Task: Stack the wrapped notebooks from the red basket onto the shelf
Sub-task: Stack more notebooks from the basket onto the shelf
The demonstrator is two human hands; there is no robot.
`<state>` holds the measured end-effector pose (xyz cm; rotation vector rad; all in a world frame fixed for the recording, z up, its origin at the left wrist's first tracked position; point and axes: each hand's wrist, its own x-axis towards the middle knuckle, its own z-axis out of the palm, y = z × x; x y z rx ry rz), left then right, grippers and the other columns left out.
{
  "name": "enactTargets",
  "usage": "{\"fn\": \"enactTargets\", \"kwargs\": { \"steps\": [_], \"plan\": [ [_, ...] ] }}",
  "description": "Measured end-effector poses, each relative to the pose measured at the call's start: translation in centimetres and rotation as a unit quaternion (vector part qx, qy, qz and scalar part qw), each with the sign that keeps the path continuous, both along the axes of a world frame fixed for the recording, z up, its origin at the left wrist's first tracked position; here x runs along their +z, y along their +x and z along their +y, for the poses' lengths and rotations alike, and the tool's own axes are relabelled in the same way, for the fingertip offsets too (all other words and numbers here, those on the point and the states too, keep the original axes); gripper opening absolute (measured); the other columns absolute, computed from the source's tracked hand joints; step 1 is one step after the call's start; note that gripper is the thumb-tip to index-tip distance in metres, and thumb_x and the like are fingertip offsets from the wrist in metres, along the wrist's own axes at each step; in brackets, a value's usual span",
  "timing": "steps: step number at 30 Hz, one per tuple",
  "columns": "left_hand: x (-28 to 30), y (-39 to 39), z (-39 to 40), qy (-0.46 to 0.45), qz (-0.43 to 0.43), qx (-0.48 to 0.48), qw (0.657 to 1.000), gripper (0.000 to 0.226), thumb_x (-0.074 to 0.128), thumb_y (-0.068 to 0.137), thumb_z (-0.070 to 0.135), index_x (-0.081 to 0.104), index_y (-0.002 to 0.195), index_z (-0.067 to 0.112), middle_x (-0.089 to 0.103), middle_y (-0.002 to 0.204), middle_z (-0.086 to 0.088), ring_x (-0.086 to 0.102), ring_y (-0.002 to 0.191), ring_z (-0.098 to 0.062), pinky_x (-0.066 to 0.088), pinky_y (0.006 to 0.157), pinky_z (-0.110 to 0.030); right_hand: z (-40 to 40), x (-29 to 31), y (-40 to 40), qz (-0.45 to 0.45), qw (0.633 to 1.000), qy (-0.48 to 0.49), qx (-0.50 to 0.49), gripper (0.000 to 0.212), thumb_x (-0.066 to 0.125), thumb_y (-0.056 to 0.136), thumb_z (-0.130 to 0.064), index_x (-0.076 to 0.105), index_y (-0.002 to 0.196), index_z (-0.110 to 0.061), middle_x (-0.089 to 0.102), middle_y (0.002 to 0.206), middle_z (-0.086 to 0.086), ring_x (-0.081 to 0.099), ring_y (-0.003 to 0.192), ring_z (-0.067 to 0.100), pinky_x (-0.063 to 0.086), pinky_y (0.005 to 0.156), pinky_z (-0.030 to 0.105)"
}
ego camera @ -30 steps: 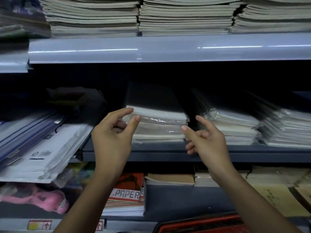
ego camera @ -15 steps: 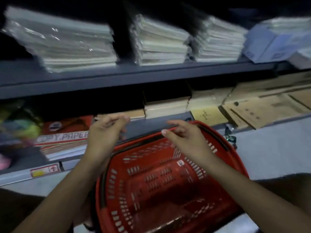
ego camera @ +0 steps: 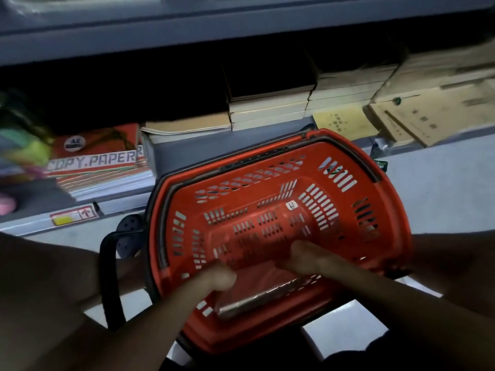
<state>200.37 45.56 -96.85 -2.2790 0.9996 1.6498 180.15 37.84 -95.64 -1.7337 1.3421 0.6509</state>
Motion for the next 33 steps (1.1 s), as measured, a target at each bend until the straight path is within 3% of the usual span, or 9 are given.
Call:
{"fn": "enactTargets", "kwargs": {
  "steps": [5, 10, 12, 15, 21, 26, 28, 31, 33],
  "plan": [
    [0.4, -1.0, 0.2, 0.016, -0.008, 0.007, 1.000, 0.038, 0.050, 0.099, 0.020, 0.059, 0.131, 0.001, 0.060, 0.135, -0.015, 0.057, 0.126, -0.032, 0.045, 0.087, -0.031, 1.1, 0.5, 1.4, 0.051, 0.998, 0.022, 0.027, 0.049, 0.063, 0.087, -0.047, 0.073, 0.106, -0.003, 0.074, 0.108, 0.016, 0.071, 0.100, 0.026, 0.047, 0.074, 0.026],
    [2.3, 0.0, -0.8, 0.080, 0.156, 0.277, 0.945, 0.013, 0.049, 0.096, 0.013, 0.059, 0.105, 0.010, 0.066, 0.105, -0.013, 0.059, 0.093, -0.022, 0.045, 0.096, -0.035, 0.7, 1.8, 2.0, 0.036, 0.998, 0.008, -0.051, 0.019, 0.067, 0.087, -0.026, 0.070, 0.085, -0.007, 0.070, 0.082, 0.001, 0.060, 0.070, 0.015, 0.039, 0.051, 0.022],
    [3.2, -0.2, -1.5, 0.087, 0.168, 0.261, 0.947, 0.028, 0.041, 0.101, 0.012, 0.052, 0.125, 0.006, 0.064, 0.123, -0.018, 0.057, 0.108, -0.026, 0.042, 0.096, -0.036, 0.7, 2.0, 2.6, 0.017, 0.992, 0.006, -0.128, 0.025, 0.064, 0.088, -0.012, 0.058, 0.064, -0.009, 0.058, 0.058, -0.002, 0.056, 0.052, 0.014, 0.037, 0.038, 0.018],
    [4.1, -1.0, -1.6, 0.007, 0.058, 0.126, 0.990, 0.042, 0.033, 0.102, 0.015, 0.046, 0.140, 0.003, 0.060, 0.133, -0.019, 0.061, 0.118, -0.029, 0.049, 0.079, -0.031, 1.7, 2.3, 3.5, -0.004, 0.976, 0.041, -0.215, 0.028, 0.059, 0.088, 0.001, 0.060, 0.062, -0.009, 0.054, 0.041, -0.004, 0.052, 0.036, 0.009, 0.041, 0.034, 0.015],
    [5.3, 0.0, -0.6, -0.043, 0.033, 0.087, 0.995, 0.032, 0.036, 0.105, 0.016, 0.051, 0.132, 0.005, 0.052, 0.090, -0.001, 0.055, 0.079, -0.014, 0.052, 0.076, -0.029, 2.4, 3.4, 3.6, -0.130, 0.881, 0.113, -0.440, 0.032, 0.055, 0.085, 0.019, 0.057, 0.066, -0.006, 0.056, 0.065, 0.009, 0.055, 0.057, 0.018, 0.048, 0.040, 0.023],
    [7.1, 1.2, -0.8, -0.060, 0.060, 0.105, 0.991, 0.019, 0.049, 0.101, 0.023, 0.060, 0.114, 0.015, 0.059, 0.113, -0.004, 0.058, 0.111, -0.025, 0.051, 0.091, -0.035, 1.1, 6.9, 3.1, -0.197, 0.842, 0.101, -0.493, 0.021, 0.058, 0.091, 0.010, 0.063, 0.086, -0.011, 0.065, 0.082, 0.006, 0.062, 0.074, 0.018, 0.053, 0.064, 0.031],
    [8.1, 1.5, -0.8, -0.067, 0.087, 0.156, 0.982, 0.006, 0.053, 0.098, 0.019, 0.058, 0.101, 0.018, 0.060, 0.100, 0.000, 0.061, 0.100, -0.021, 0.053, 0.079, -0.032, 0.6, 9.2, 2.4, -0.234, 0.821, 0.081, -0.515, 0.018, 0.061, 0.091, 0.005, 0.065, 0.095, -0.012, 0.068, 0.092, 0.006, 0.064, 0.083, 0.020, 0.054, 0.068, 0.035],
    [9.9, 1.9, -1.0, -0.067, 0.205, 0.274, 0.937, 0.024, 0.053, 0.096, 0.013, 0.062, 0.117, 0.006, 0.067, 0.092, -0.007, 0.064, 0.078, -0.018, 0.054, 0.051, -0.028, 0.7, 13.0, 0.9, -0.300, 0.785, 0.067, -0.538, 0.019, 0.060, 0.092, 0.003, 0.069, 0.102, -0.010, 0.071, 0.102, 0.010, 0.066, 0.093, 0.026, 0.055, 0.076, 0.039],
    [11.8, 2.1, -0.9, -0.089, 0.302, 0.327, 0.891, 0.029, 0.053, 0.095, 0.008, 0.061, 0.122, 0.003, 0.069, 0.098, -0.013, 0.068, 0.076, -0.020, 0.056, 0.051, -0.029, 1.4, 15.6, -0.4, -0.337, 0.770, 0.046, -0.540, 0.022, 0.059, 0.092, 0.003, 0.072, 0.109, -0.005, 0.074, 0.109, 0.015, 0.068, 0.101, 0.031, 0.055, 0.085, 0.045]
  ]
}}
